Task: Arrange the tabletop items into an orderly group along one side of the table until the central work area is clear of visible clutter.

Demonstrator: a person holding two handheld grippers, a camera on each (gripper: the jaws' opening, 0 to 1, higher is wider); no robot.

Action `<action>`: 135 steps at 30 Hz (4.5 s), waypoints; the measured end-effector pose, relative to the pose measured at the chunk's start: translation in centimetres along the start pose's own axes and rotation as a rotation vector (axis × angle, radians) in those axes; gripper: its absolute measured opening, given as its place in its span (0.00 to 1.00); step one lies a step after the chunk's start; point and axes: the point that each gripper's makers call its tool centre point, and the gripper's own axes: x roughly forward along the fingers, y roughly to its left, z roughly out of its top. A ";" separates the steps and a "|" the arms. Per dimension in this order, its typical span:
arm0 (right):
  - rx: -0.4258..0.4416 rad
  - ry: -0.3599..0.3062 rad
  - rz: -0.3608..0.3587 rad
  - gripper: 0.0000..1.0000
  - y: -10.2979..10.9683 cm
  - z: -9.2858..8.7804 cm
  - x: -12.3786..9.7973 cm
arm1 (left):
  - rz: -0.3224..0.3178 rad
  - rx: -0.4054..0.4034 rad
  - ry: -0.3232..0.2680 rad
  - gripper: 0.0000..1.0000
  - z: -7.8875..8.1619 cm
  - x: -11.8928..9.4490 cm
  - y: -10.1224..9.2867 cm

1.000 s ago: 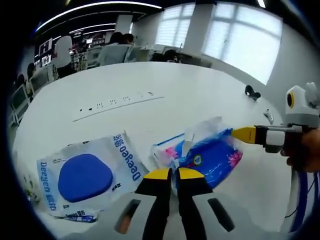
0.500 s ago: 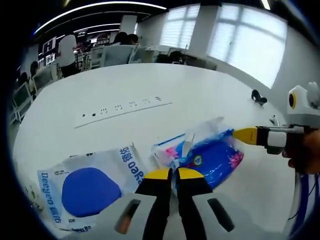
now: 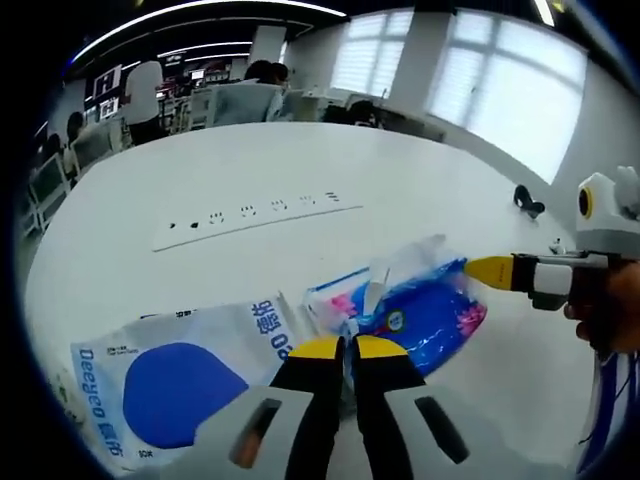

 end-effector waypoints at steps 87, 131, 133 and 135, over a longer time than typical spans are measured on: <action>-0.098 0.011 0.028 0.59 1.8 -4.0 -5.7 | -0.051 0.098 -0.069 0.52 -1.2 -7.4 1.0; -0.186 0.048 0.090 0.95 7.0 -11.2 -10.7 | -0.071 0.074 -0.145 0.86 -6.5 -14.3 2.0; -0.183 0.047 0.094 0.97 7.3 -11.4 -10.9 | -0.071 0.074 -0.144 0.87 -6.8 -14.5 2.1; -0.185 0.047 0.094 0.98 7.4 -11.6 -11.0 | -0.071 0.067 -0.146 0.88 -6.9 -14.7 2.2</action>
